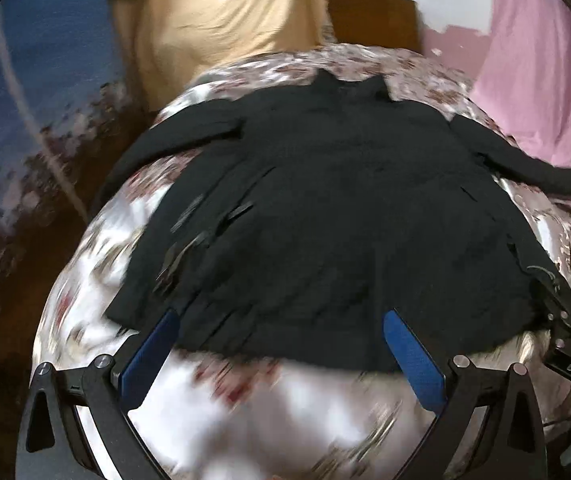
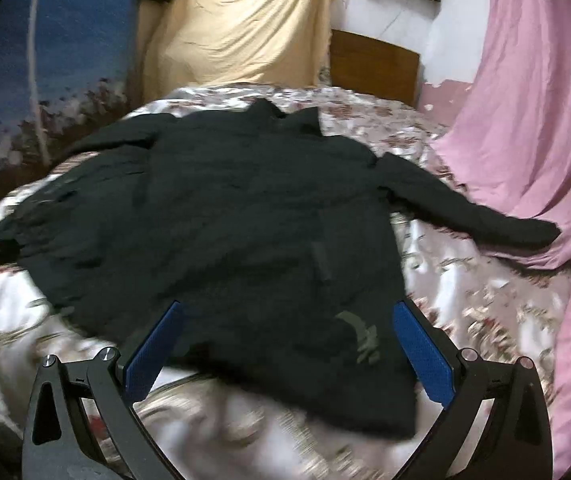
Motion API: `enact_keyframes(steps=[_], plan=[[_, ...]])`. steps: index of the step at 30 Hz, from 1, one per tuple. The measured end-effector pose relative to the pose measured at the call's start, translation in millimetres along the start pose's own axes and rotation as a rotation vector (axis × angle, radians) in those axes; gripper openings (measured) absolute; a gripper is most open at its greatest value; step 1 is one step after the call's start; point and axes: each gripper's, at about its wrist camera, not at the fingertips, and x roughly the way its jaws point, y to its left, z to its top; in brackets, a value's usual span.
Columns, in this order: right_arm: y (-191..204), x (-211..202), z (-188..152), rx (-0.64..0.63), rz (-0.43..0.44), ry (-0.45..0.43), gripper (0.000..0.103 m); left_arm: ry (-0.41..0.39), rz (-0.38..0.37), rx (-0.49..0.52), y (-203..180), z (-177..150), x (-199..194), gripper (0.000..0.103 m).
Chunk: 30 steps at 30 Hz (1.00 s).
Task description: Fold large clothes
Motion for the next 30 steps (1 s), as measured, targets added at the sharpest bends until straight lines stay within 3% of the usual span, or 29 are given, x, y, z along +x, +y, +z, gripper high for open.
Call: enact_keyframes(steps=[4, 8, 14, 19, 23, 26, 28, 30], plan=[[-23.7, 21.6, 8.9, 0.048, -0.009, 0.004, 0.102, -0.002, 0.021, 0.124, -42.9, 33.4, 17.1, 0.103], [-68.2, 31.7, 29.7, 0.11, 0.088, -0.083, 0.102, -0.009, -0.005, 0.203, -80.7, 65.0, 34.1, 0.103], [-167.7, 50.0, 87.8, 0.243, 0.177, -0.139, 0.102, -0.061, -0.032, 0.242, -131.3, 116.4, 57.4, 0.103], [-264.3, 116.0, 124.1, 0.491, 0.113, -0.069, 0.102, -0.099, -0.073, 0.278, -175.8, 157.1, 90.4, 0.103], [-327.3, 159.2, 100.1, 0.795, -0.014, -0.07, 0.102, -0.078, -0.133, 0.257, -204.9, 192.1, 128.2, 0.103], [-350.6, 176.0, 59.5, 1.003, 0.051, -0.104, 0.102, -0.073, -0.185, 0.185, -219.7, 221.7, 161.4, 0.103], [-361.8, 184.2, 51.8, 0.994, 0.039, -0.102, 0.102, -0.083, -0.184, 0.146, -227.4, 237.4, 184.4, 0.103], [-367.5, 186.4, 47.0, 0.931, -0.041, -0.113, 0.102, -0.07, -0.171, 0.121, -237.1, 247.3, 207.3, 0.103]])
